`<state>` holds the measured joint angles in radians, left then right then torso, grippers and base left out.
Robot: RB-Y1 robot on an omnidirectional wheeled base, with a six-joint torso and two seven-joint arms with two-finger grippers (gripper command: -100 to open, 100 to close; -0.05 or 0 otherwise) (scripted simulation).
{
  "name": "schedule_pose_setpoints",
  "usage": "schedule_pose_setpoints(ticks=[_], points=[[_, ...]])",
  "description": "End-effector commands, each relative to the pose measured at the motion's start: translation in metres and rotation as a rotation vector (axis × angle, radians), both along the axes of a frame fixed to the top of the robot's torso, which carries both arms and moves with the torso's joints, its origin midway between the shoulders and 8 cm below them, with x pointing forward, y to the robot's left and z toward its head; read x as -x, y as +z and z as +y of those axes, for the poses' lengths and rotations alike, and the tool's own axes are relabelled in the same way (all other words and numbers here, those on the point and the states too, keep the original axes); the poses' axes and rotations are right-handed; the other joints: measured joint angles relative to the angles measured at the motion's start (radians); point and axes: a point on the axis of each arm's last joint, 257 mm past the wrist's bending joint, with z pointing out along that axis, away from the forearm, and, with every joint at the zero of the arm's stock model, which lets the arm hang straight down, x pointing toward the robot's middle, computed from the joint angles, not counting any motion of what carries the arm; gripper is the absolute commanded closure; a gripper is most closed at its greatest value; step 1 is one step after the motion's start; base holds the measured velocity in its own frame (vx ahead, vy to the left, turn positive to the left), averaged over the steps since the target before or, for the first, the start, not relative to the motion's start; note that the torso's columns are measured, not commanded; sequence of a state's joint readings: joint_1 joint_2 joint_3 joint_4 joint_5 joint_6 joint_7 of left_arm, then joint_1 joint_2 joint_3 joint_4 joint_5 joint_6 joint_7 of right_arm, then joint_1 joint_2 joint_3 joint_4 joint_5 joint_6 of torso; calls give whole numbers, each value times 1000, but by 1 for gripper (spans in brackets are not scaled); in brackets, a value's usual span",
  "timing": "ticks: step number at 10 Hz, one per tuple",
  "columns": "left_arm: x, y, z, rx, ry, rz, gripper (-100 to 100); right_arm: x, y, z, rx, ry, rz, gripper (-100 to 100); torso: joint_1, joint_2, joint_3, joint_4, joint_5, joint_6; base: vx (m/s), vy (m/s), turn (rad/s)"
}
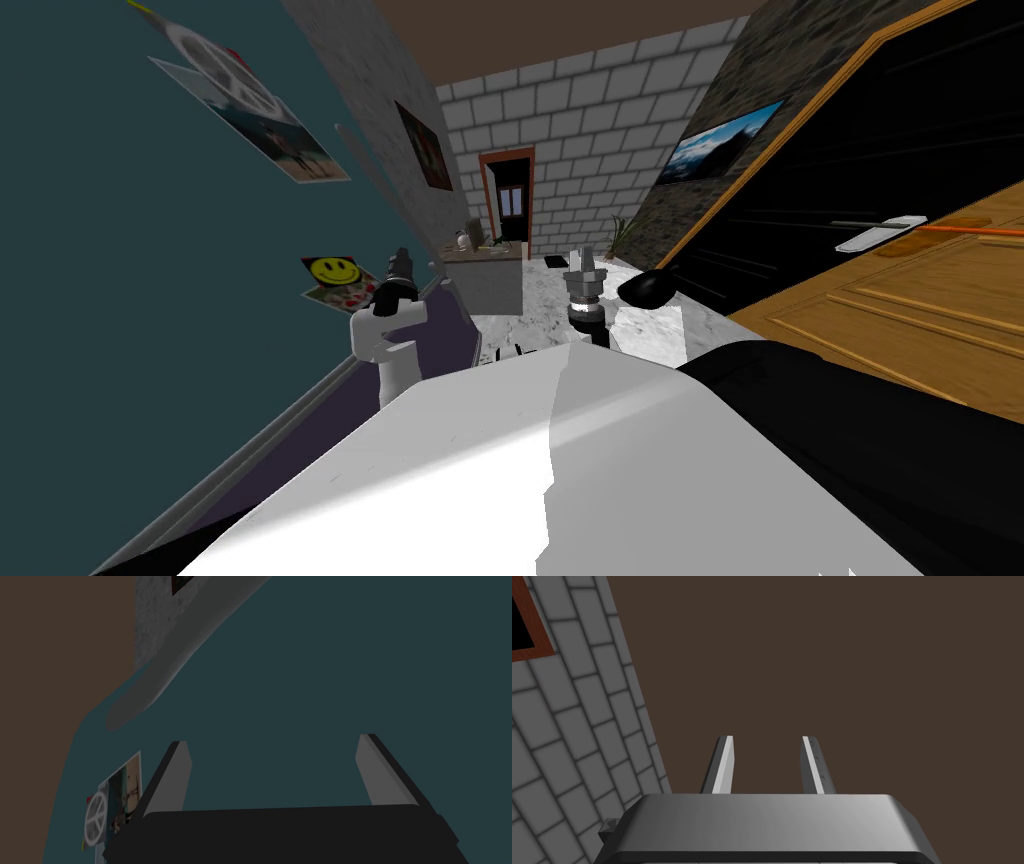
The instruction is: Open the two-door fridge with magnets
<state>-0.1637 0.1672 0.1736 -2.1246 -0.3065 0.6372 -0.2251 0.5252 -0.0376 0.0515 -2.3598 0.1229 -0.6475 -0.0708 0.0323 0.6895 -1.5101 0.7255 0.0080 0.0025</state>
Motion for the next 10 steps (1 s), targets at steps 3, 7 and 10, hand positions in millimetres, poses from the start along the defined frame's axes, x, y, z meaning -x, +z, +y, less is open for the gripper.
schedule_pose_setpoints(ticks=[3,7,10], points=[[-14,12,11,20,43,41,-100,0,0,0,0,0,0,0,2,4,3,1,1,-3,4,36,-104],[-30,20,7,51,56,90,-100,0,0,0,0,0,0,0,-4,13,9,3,0,-5,-9,54,-144],[-40,33,1,67,54,108,-100,0,0,0,0,0,0,0,-9,22,16,4,-1,-6,-16,47,-103]])
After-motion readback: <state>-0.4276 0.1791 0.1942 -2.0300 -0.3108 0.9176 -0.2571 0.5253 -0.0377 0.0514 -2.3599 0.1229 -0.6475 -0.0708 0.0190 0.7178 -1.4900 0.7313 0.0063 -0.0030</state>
